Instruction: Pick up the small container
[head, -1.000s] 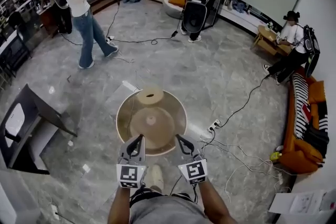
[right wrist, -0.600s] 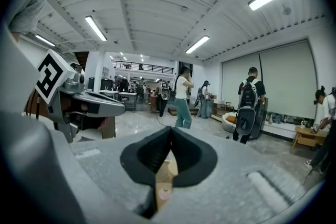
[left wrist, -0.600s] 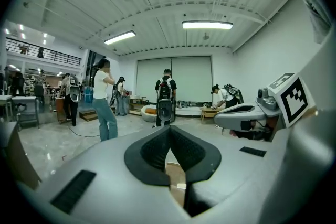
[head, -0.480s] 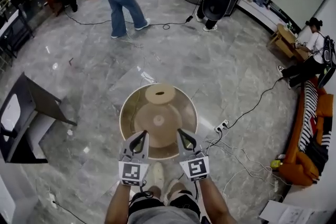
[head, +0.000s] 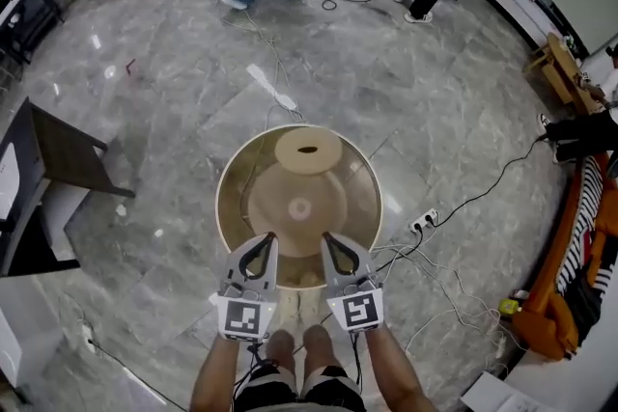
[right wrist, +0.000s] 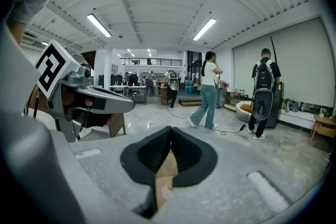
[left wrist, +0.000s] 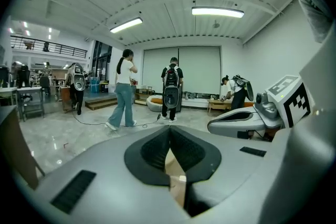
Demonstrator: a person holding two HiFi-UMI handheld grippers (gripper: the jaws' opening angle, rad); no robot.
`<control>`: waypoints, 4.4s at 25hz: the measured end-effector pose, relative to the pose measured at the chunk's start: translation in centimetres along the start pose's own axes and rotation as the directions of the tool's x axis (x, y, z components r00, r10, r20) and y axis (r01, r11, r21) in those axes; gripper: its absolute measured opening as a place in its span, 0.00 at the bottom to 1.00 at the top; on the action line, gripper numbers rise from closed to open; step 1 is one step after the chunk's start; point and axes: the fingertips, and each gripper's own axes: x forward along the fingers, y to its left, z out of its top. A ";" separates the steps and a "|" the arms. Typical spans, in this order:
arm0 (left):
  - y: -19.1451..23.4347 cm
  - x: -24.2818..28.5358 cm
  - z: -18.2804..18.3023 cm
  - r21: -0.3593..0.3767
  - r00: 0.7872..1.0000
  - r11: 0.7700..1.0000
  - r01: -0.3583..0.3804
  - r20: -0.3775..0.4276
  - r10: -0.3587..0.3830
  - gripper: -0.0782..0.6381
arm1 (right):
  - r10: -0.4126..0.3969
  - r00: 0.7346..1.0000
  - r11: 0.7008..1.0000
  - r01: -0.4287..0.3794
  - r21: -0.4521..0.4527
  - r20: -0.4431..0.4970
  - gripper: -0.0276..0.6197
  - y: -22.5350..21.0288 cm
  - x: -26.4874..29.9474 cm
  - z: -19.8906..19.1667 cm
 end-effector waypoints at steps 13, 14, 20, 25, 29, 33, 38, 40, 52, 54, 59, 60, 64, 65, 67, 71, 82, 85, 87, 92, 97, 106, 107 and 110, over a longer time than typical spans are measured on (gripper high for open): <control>4.2 7.9 -14.4 -0.057 0.995 0.997 -0.056 -0.089 0.051 0.13 | 0.095 0.992 0.995 -0.093 0.028 -0.088 0.04 -0.6 10.3 -14.6; 4.6 8.4 -15.3 -0.060 0.994 0.996 -0.060 -0.095 0.055 0.13 | 0.102 0.990 0.995 -0.100 0.029 -0.094 0.04 -0.5 11.0 -15.6; 6.9 10.4 -19.8 -0.099 0.990 0.991 -0.086 -0.117 0.074 0.13 | 0.117 0.985 0.993 -0.113 0.036 -0.124 0.04 -0.2 14.1 -20.2; 7.6 12.0 -22.8 -0.113 0.988 0.989 -0.090 -0.136 0.075 0.13 | 0.122 0.984 0.992 -0.118 0.038 -0.129 0.05 -0.5 15.9 -23.1; 8.0 12.7 -24.5 -0.112 0.987 0.990 -0.084 -0.144 0.067 0.13 | 0.145 0.980 0.989 -0.139 0.048 -0.138 0.22 0.0 17.1 -24.9; 8.4 13.3 -26.4 -0.129 0.984 0.988 -0.086 -0.165 0.064 0.13 | 0.157 0.974 0.988 -0.153 0.037 -0.162 0.30 0.4 18.6 -27.1; 8.8 14.0 -29.0 -0.150 0.982 0.985 -0.088 -0.180 0.060 0.13 | 0.161 0.972 0.987 -0.159 0.026 -0.170 0.34 0.9 20.0 -29.6; 8.9 14.1 -30.0 -0.158 0.980 0.983 -0.090 -0.187 0.060 0.13 | 0.160 0.972 0.987 -0.159 0.018 -0.170 0.34 1.0 20.3 -30.4; 10.1 14.5 -33.3 -0.176 0.975 0.978 -0.111 -0.209 0.073 0.13 | 0.168 0.975 0.986 -0.169 0.006 -0.142 0.34 1.7 22.3 -32.3; 10.3 14.4 -33.5 -0.182 0.974 0.976 -0.119 -0.210 0.080 0.13 | 0.165 0.975 0.986 -0.166 0.007 -0.151 0.34 1.7 22.5 -32.6; 10.5 14.1 -33.6 -0.184 0.973 0.974 -0.132 -0.214 0.091 0.13 | 0.146 0.979 0.989 -0.147 0.002 -0.140 0.26 1.4 22.8 -32.6; 10.6 14.0 -33.7 -0.188 0.972 0.973 -0.136 -0.215 0.094 0.13 | 0.145 0.981 0.989 -0.146 0.000 -0.132 0.25 1.4 22.9 -32.5; 10.9 14.0 -33.7 -0.194 0.970 0.970 -0.148 -0.221 0.104 0.13 | 0.152 0.978 0.988 -0.156 -0.018 -0.141 0.25 1.4 23.1 -32.6; 10.9 14.0 -33.7 -0.193 0.969 0.970 -0.150 -0.221 0.106 0.13 | 0.152 0.978 0.988 -0.156 -0.015 -0.140 0.25 1.4 23.2 -32.5; 10.9 13.9 -33.7 -0.189 0.969 0.970 -0.153 -0.221 0.110 0.13 | 0.151 0.979 0.988 -0.154 -0.007 -0.137 0.24 1.3 23.2 -32.5; 11.0 13.6 -33.7 -0.186 0.969 0.969 -0.159 -0.219 0.117 0.13 | 0.154 0.979 0.988 -0.156 -0.006 -0.137 0.24 1.4 23.2 -32.7; 11.6 12.5 -29.9 -0.153 0.974 0.974 -0.168 -0.178 0.140 0.13 | 0.169 0.978 0.986 -0.170 0.005 -0.126 0.24 0.9 22.6 -30.0; 11.4 12.0 -27.9 -0.135 0.977 0.978 -0.161 -0.165 0.138 0.13 | 0.175 0.977 0.984 -0.178 -0.010 -0.123 0.24 1.0 21.9 -28.0; 11.3 11.7 -26.3 -0.132 0.979 0.979 -0.157 -0.153 0.136 0.13 | 0.176 0.978 0.984 -0.179 -0.017 -0.110 0.24 0.9 21.4 -26.2; 11.0 10.5 -21.6 -0.126 0.984 0.981 -0.150 -0.114 0.136 0.13 | 0.173 0.981 0.984 -0.176 -0.025 -0.091 0.24 0.8 19.5 -21.3; 10.1 8.9 -16.2 -0.087 0.989 0.987 -0.137 -0.070 0.131 0.13 | 0.160 0.986 0.986 -0.162 -0.035 -0.053 0.24 0.4 17.0 -15.8; 6.9 4.1 -5.5 -0.012 0.995 0.995 -0.103 0.002 0.103 0.13 | 0.146 0.989 0.988 -0.146 -0.041 -0.007 0.24 0.5 10.6 -5.1; 6.4 3.5 -4.4 0.001 0.995 0.995 -0.097 0.007 0.097 0.13 | 0.143 0.990 0.989 -0.143 -0.040 -0.002 0.24 0.5 9.8 -3.9; 5.1 1.7 -1.3 0.055 0.996 0.995 -0.079 0.035 0.077 0.13 | 0.136 0.991 0.990 -0.135 -0.039 0.016 0.24 0.8 7.3 -0.4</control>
